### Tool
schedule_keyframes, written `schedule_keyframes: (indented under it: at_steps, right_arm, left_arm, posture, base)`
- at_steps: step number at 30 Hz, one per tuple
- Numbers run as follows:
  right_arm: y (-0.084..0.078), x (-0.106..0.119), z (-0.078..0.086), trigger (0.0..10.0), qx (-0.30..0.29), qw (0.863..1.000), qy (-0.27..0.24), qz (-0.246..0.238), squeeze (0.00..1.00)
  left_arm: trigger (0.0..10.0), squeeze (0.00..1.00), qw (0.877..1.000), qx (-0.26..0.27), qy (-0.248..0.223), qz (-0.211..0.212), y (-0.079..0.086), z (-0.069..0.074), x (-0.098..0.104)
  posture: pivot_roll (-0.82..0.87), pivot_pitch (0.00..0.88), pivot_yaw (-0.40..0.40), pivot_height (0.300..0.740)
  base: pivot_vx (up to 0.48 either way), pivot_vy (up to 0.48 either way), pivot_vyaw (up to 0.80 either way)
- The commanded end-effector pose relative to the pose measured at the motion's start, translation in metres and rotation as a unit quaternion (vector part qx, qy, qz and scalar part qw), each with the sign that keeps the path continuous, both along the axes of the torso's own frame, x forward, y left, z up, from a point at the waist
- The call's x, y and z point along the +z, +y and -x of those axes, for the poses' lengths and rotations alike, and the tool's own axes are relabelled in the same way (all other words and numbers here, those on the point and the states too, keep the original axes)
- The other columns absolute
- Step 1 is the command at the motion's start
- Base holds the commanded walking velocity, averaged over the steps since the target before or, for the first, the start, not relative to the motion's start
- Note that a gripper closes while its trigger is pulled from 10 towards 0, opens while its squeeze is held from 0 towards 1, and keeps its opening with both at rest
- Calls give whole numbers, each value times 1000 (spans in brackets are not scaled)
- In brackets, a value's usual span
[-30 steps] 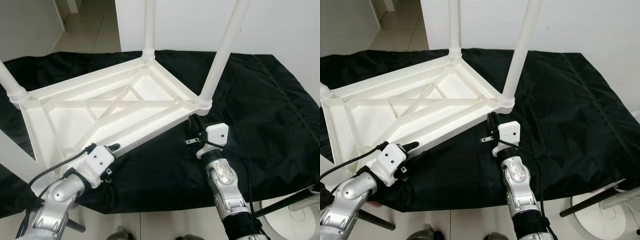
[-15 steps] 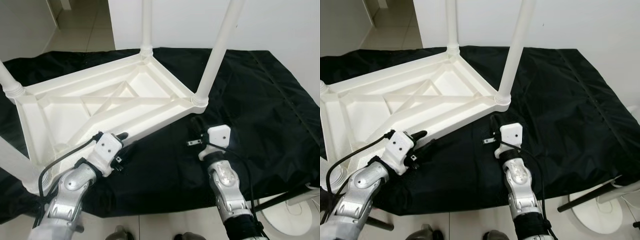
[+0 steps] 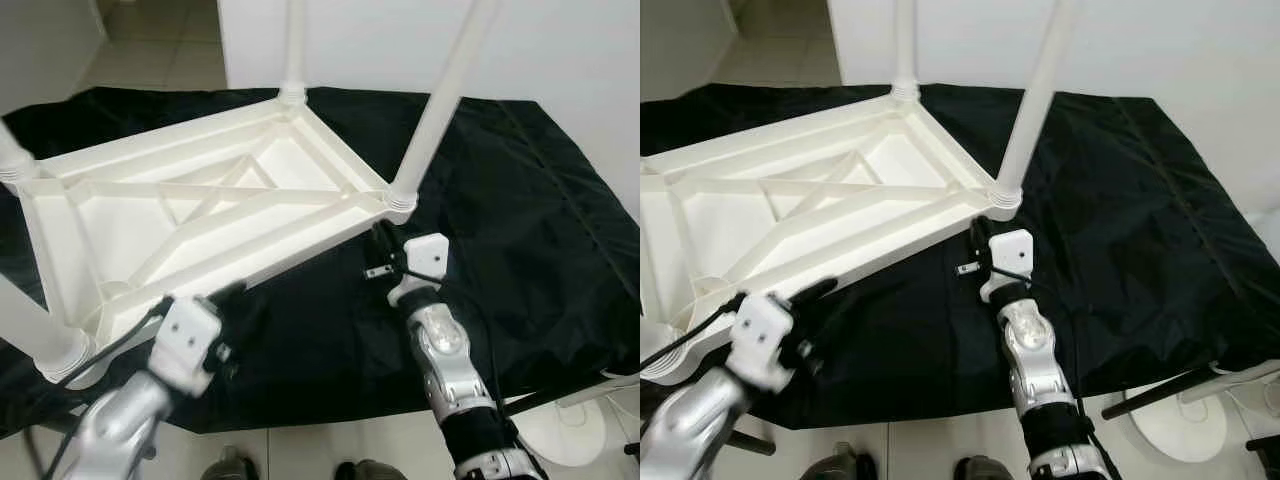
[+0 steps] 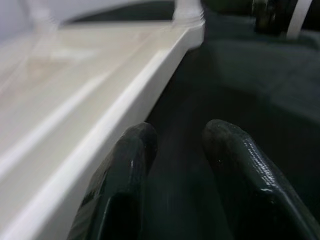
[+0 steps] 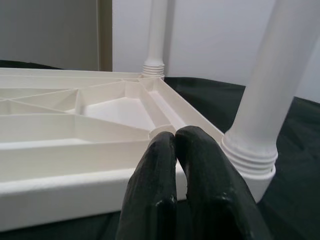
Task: Building children table
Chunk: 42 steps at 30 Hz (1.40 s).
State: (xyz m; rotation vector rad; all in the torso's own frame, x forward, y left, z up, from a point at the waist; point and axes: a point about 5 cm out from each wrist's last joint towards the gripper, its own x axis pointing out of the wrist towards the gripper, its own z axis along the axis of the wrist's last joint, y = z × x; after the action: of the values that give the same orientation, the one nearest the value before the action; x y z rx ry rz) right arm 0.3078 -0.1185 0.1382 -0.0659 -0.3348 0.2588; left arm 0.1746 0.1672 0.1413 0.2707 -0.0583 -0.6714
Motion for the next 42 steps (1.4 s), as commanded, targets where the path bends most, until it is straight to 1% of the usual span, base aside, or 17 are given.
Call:
schedule_keyframes:
  at_steps: [1,5,7,8,12,19,23,27,29,30,31,32,33,35,36,38,42]
  right_arm:
    - [1,-6,-1,10000,8,1000,12,2,0]
    - [2,-6,-2,10000,12,1000,14,3,0]
    - [2,-6,-3,10000,14,1000,14,4,0]
    - [2,-6,-3,10000,14,1000,14,4,0]
    - [4,-6,-6,10000,15,1000,13,5,0]
    - [4,-6,-10,10000,16,1000,13,5,0]
    - [6,-5,-12,10000,18,1000,11,3,0]
    - [9,-5,-12,10000,22,1000,11,1,0]
    - [9,-5,-12,10000,22,1000,11,1,0]
    - [11,-6,-12,10000,25,1000,12,0,0]
    - [11,-6,-12,10000,25,1000,12,0,0]
    - [14,-7,-12,10000,29,1000,13,-2,0]
    - [15,-7,-12,10000,29,999,13,-3,0]
    - [15,-7,-12,10000,29,999,13,-3,0]
    - [16,-8,-12,10000,30,999,13,-4,0]
    - [17,-8,-12,10000,31,999,13,-5,0]
    - [17,-8,-12,10000,31,999,13,-5,0]
  left_arm:
    - [10000,0,1000,-26,9,-2,9,10,13]
    - [10000,0,997,-51,42,-30,23,23,16]
    - [10000,0,992,-52,53,-100,43,31,17]
    - [10000,0,992,-52,53,-100,43,31,17]
    - [10000,0,981,-19,106,-164,80,40,29]
    - [10000,0,974,7,123,-192,93,43,46]
    - [10000,0,959,42,138,-243,109,50,63]
    - [10000,0,946,69,155,-275,122,56,67]
    - [10000,0,946,69,155,-275,122,56,67]
    - [10000,0,936,96,165,-296,133,59,68]
    - [10000,0,936,96,165,-296,133,59,68]
    - [10000,0,923,146,170,-312,155,62,72]
    - [10000,0,918,169,167,-318,165,62,74]
    - [10000,0,918,169,167,-318,165,62,74]
    - [10000,0,908,214,139,-333,181,58,78]
    - [10000,0,903,239,125,-336,189,55,79]
    - [10000,0,899,265,120,-327,195,52,80]
  posture:
    - [129,85,-68,740]
    - [130,86,-68,740]
    - [135,87,-71,740]
    - [135,87,-71,740]
    - [144,86,-72,740]
    - [167,80,-77,740]
    - [201,84,-82,740]
    - [216,89,-85,740]
    - [216,89,-85,740]
    - [223,92,-86,740]
    - [223,92,-86,740]
    - [232,95,-83,740]
    - [237,98,-81,740]
    - [237,98,-81,740]
    - [236,97,-77,740]
    - [238,98,-74,740]
    - [237,97,-73,740]
  base:
    - [0,0,0]
    - [0,0,0]
    - [0,0,0]
    - [0,0,0]
    - [0,0,0]
    - [0,0,0]
    - [0,0,0]
    - [0,0,0]
    - [0,0,0]
    - [0,0,0]
    - [0,0,0]
    - [0,0,0]
    - [0,0,0]
    - [0,0,0]
    - [0,0,0]
    - [0,0,0]
    - [0,0,0]
